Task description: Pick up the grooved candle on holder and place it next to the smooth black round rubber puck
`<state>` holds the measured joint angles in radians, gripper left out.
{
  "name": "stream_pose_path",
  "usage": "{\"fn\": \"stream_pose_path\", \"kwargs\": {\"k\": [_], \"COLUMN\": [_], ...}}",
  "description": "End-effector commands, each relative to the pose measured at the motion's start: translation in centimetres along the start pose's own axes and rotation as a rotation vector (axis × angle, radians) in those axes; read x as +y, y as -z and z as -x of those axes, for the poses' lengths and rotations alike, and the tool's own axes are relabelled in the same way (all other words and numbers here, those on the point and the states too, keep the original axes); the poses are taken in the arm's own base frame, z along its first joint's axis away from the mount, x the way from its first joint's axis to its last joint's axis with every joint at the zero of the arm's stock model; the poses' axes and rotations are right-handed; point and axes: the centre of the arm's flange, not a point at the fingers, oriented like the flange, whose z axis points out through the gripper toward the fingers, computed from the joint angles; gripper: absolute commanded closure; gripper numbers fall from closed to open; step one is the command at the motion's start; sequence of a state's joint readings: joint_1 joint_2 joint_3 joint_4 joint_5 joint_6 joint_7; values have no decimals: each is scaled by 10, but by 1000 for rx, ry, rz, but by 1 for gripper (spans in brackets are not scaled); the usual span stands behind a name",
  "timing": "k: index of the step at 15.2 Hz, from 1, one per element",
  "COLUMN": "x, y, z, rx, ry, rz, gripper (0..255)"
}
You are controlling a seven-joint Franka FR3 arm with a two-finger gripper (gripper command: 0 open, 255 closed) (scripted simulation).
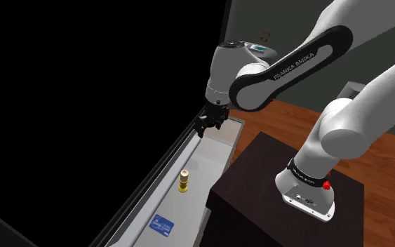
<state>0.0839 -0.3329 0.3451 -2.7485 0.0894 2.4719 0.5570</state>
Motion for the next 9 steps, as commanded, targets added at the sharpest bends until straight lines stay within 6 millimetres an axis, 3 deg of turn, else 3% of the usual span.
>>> {"fn": "stream_pose_path", "kwargs": {"k": [1, 9], "x": [-12, -68], "y": [-20, -107], "z": [2, 4], "rx": [1, -1], "ry": [-8, -34], "rz": [-8, -32], "gripper": [0, 0]}}
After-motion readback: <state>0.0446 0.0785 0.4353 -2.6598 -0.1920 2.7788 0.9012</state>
